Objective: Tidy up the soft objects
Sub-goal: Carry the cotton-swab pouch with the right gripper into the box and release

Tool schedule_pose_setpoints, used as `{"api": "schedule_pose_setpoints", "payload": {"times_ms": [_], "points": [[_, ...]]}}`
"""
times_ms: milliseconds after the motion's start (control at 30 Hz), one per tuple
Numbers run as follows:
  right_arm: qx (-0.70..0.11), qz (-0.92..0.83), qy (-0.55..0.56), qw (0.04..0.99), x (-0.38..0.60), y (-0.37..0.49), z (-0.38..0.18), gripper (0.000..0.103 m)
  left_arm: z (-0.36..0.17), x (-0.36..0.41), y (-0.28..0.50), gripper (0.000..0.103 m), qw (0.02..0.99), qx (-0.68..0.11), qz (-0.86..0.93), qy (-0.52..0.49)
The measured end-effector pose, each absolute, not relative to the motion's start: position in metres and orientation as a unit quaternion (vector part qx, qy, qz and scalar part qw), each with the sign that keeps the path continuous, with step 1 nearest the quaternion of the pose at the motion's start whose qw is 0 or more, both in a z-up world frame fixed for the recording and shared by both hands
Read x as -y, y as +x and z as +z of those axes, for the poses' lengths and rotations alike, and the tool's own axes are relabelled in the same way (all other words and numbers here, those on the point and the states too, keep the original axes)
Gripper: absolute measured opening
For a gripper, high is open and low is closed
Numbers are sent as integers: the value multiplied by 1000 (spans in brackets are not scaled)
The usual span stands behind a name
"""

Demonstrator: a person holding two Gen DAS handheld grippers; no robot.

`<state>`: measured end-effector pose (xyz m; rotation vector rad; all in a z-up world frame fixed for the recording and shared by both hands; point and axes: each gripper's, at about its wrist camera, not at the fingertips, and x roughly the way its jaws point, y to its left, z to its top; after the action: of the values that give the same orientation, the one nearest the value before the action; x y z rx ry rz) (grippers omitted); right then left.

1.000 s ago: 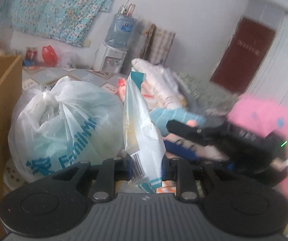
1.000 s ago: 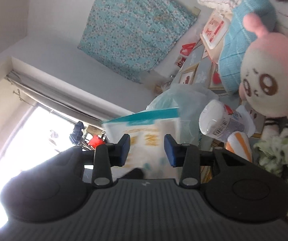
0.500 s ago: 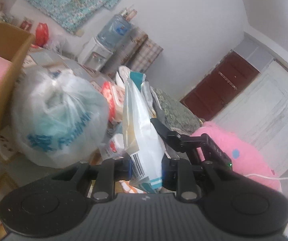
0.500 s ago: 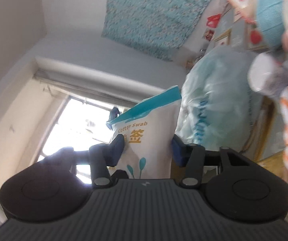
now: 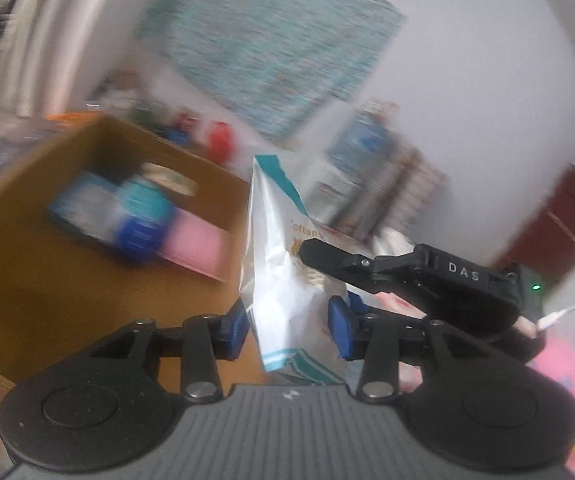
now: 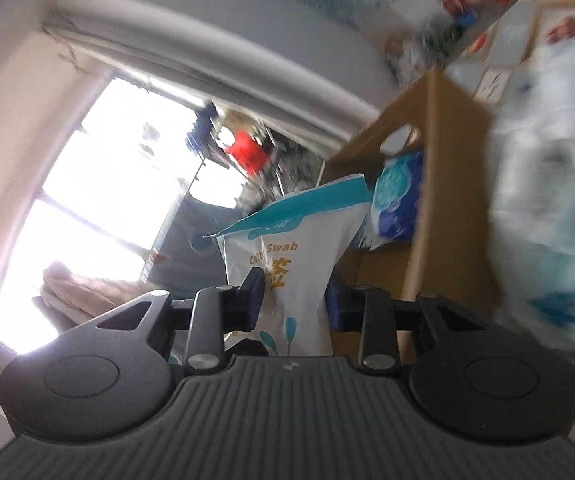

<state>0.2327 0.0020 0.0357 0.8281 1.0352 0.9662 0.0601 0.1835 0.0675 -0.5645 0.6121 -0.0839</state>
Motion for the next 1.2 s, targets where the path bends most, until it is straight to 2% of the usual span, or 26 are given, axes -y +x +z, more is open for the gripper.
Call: {"api": "schedule_pose_setpoints", "payload": {"times_ms": [167,233,400,600,800,933,1100,1167,1200], "points": [[-536,393,344,664,-92,261,21,29,62,-243,75,51,903,-315,56,-287],[-554,371,326,670,-121,266,14,28,60,-260,78,59,903,-312,94,-279],[-607,308,310,664,-167,275,-26,28,56,-289,82,59,901,-304,168,-261],[-652,241,320,644,-187,291,-86,27,50,-302,72,59,897,-295,170,-282],[-649,250,326,641,-203,293,-95,27,42,-304,59,59,899,-282,170,-289],[-644,270,292,653,-219,295,-92,27,41,-304,57,59,901,-276,175,-284],[-641,293,257,661,-229,300,-88,36,41,-302,50,59,904,-272,179,-278],[-646,295,268,651,-225,300,-86,53,42,-300,46,60,906,-266,181,-275],[-648,291,273,649,-223,299,-84,66,43,-299,44,63,907,-264,183,-272]]}}
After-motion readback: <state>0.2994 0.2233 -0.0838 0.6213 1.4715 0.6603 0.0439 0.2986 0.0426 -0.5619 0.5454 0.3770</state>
